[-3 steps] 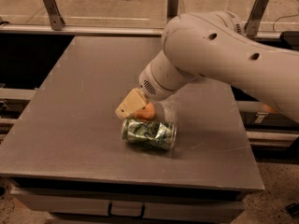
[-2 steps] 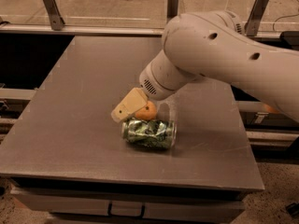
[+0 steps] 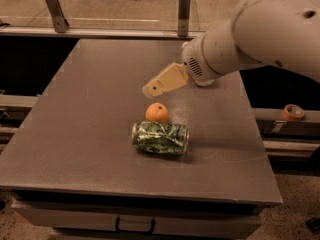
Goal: Move orange near green can
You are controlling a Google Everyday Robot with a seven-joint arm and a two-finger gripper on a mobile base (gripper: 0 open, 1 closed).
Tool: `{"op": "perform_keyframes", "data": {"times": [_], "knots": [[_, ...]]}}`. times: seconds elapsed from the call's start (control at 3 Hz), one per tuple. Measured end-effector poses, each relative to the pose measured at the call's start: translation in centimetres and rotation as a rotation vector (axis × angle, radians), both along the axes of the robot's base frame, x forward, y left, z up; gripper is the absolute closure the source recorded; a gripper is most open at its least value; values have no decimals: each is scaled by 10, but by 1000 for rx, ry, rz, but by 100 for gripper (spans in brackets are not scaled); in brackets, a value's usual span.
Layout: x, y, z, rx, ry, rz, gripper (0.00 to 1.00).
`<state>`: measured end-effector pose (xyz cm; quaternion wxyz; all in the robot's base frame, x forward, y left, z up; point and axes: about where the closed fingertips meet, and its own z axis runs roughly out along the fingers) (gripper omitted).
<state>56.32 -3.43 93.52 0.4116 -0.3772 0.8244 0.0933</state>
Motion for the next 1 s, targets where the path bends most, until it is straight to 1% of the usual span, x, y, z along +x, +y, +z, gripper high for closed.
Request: {"op": "perform_keyframes", "data": {"times": [0.33,0.67,1.0], "knots": [[5,-65,86,71,-196,-67,0],[0,-114,176,58,-384,-67,0],[-6,-119,231,5,-518,-26,0]]}}
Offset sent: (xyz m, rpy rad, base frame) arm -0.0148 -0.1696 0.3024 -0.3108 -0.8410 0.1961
